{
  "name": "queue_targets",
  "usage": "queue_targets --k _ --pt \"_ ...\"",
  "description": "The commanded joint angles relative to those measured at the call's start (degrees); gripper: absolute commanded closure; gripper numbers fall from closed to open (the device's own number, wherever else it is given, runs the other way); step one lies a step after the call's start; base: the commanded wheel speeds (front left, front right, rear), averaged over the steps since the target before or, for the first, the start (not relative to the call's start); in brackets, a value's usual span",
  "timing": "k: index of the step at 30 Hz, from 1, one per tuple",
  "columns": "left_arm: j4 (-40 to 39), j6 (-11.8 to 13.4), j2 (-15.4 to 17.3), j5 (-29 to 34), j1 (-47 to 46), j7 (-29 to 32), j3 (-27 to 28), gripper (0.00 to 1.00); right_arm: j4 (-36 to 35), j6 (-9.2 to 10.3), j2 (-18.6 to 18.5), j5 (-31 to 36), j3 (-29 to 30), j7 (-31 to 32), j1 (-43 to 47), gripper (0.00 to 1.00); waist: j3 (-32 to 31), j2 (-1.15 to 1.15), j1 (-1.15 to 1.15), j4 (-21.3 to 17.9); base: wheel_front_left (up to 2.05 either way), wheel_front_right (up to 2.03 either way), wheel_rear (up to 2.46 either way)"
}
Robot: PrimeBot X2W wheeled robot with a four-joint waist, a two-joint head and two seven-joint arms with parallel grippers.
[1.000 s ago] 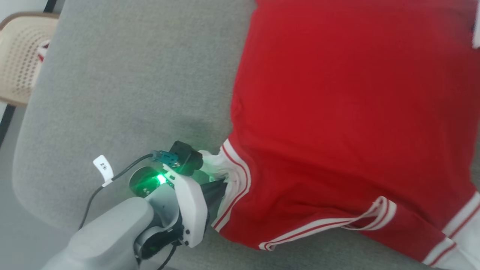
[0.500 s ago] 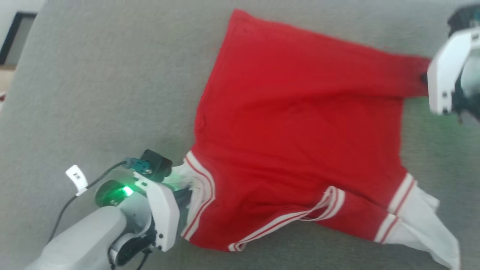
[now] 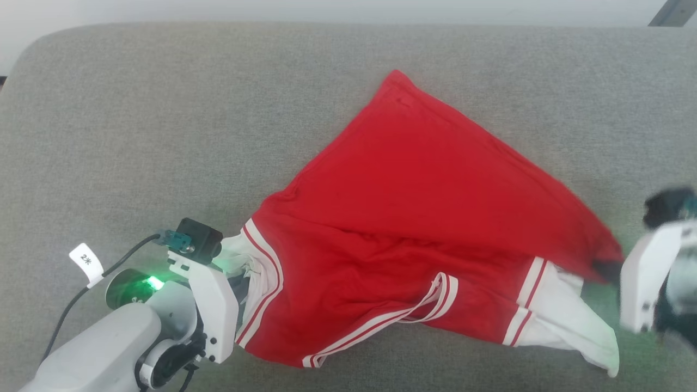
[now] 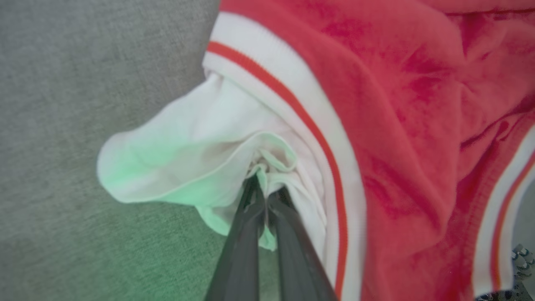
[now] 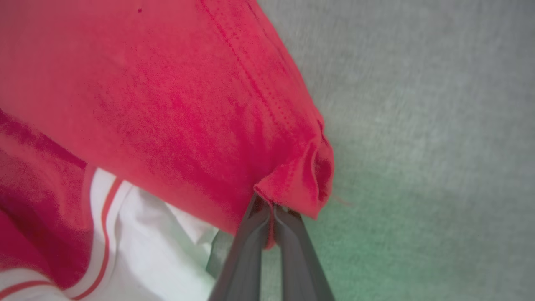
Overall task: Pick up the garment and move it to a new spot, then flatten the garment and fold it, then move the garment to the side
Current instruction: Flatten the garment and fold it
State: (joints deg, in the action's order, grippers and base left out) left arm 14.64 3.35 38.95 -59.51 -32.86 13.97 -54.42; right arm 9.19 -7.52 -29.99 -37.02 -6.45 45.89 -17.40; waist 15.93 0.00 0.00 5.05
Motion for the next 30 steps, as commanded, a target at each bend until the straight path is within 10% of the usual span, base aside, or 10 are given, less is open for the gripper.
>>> queue_targets --k 1,9,12,14,30 --pt "-0.4 0.4 -0.2 -0.1 0.8 0.1 0.1 1.00 -1.8 0.06 2.5 1.0 2.0 0.1 3.6 1.00 -0.2 0.00 0.00 -0.2 0.00 0.00 0.00" --pt "-0.8 0.8 -0.2 -0.1 0.9 0.3 -0.2 1.00 -1.7 0.02 12.1 6.4 6.8 -3.0 10.9 1.00 -0.4 0.00 0.00 -0.8 0.00 0.00 0.00" --pt "-0.8 0.7 -0.3 -0.2 1.0 0.3 -0.3 1.00 0.1 0.02 12.5 8.3 6.0 -3.5 10.4 0.53 -0.7 0.00 0.00 -1.0 0.00 0.00 0.00" --pt "-0.7 0.7 -0.4 -0.2 1.2 0.2 -0.4 1.00 0.0 0.02 12.3 8.5 5.6 -3.1 9.8 0.00 -1.0 0.00 0.00 -1.2 0.00 0.00 0.00" --pt "-2.8 1.6 -1.0 0.5 0.9 1.0 -1.5 1.00 -17.8 0.03 7.3 10.1 3.2 -2.4 0.6 0.00 -1.7 0.00 0.00 1.1 0.00 0.00 0.00"
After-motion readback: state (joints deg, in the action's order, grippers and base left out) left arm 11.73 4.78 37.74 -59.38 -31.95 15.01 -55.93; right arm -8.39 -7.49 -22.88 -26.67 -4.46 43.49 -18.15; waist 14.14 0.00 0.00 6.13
